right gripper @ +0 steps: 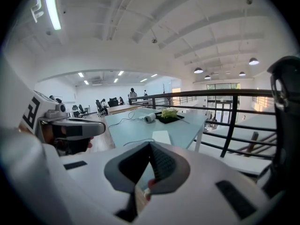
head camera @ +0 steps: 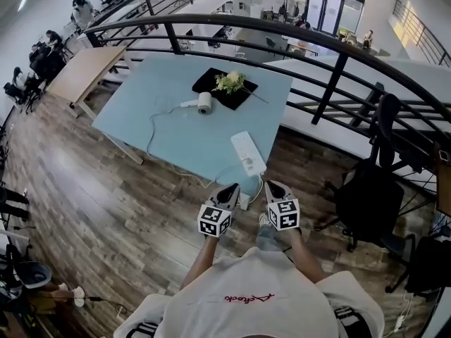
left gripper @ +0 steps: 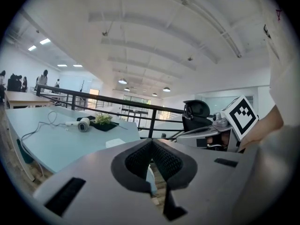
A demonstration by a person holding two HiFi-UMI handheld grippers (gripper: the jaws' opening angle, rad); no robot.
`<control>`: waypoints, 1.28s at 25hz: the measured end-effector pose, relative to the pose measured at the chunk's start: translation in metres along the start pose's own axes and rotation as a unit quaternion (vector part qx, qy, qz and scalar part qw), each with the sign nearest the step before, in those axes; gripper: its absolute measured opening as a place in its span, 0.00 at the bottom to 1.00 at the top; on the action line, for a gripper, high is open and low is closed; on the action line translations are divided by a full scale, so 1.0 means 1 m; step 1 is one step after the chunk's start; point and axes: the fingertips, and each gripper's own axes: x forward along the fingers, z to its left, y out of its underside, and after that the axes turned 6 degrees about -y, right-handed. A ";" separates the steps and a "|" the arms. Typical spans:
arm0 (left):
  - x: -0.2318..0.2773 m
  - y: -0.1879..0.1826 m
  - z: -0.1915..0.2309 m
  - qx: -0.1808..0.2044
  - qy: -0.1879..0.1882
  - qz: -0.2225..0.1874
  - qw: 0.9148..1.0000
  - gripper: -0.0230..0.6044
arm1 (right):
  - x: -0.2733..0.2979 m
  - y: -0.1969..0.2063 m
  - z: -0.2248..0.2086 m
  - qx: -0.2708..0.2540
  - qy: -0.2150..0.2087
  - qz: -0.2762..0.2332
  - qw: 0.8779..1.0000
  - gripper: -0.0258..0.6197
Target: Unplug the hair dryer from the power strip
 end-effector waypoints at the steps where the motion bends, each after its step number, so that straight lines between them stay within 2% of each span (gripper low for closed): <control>1: 0.009 -0.006 0.004 0.001 -0.001 -0.002 1.000 0.05 | 0.007 -0.007 -0.006 -0.001 -0.003 -0.001 1.000 0.07; 11: 0.098 -0.067 0.043 0.010 -0.038 -0.022 0.999 0.05 | 0.067 -0.058 -0.076 -0.010 -0.035 0.001 0.999 0.07; 21: 0.163 -0.084 0.057 0.006 -0.069 -0.020 0.997 0.05 | 0.115 -0.083 -0.135 -0.001 -0.069 0.003 0.998 0.07; 25: 0.170 -0.079 0.063 -0.005 -0.084 -0.016 0.996 0.05 | 0.133 -0.084 -0.143 0.001 -0.087 0.006 0.996 0.07; 32: 0.165 -0.044 0.067 -0.029 -0.099 0.015 0.995 0.05 | 0.152 -0.066 -0.144 0.014 -0.102 0.031 0.994 0.07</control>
